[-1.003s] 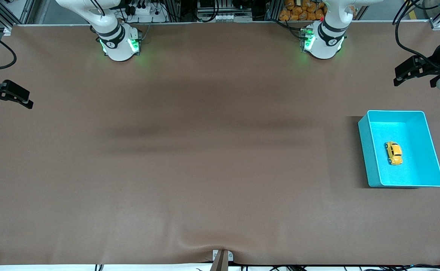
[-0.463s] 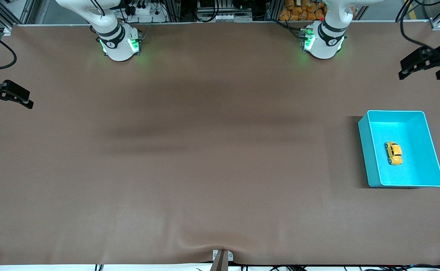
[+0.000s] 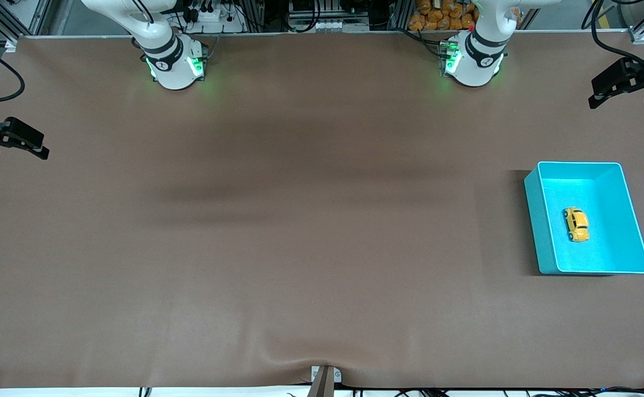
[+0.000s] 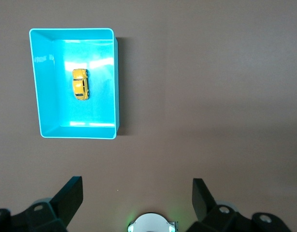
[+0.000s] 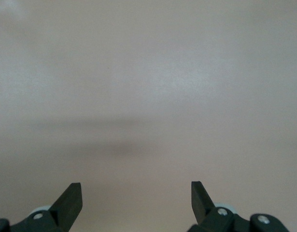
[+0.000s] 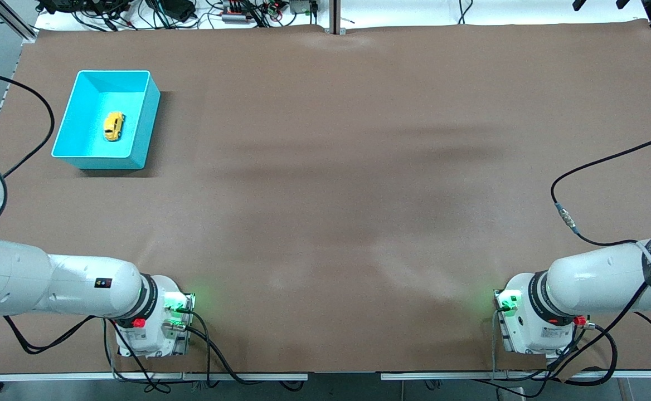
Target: Wind and store yellow beetle car
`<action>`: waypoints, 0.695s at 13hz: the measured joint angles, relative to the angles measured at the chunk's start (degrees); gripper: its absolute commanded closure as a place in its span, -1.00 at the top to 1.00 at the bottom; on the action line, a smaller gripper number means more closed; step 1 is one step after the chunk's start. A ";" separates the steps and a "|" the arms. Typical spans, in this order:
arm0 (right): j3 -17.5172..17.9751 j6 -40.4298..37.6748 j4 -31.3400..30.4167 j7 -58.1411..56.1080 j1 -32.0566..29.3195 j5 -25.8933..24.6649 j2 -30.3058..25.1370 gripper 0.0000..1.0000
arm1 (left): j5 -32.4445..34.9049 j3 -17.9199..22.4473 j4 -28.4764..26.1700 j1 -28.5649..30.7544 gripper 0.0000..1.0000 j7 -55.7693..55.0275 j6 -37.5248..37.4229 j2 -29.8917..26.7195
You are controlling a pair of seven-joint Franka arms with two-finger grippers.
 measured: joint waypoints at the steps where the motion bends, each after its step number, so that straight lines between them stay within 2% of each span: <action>1: 0.00 0.00 0.00 0.00 0.00 0.00 0.00 1.00 | 0.00 -0.04 0.00 -0.05 1.00 0.00 0.00 0.00; 9: 0.00 0.00 0.00 -0.01 0.00 0.00 0.00 1.00 | -2.50 0.14 0.00 -0.03 1.00 0.00 -0.04 0.00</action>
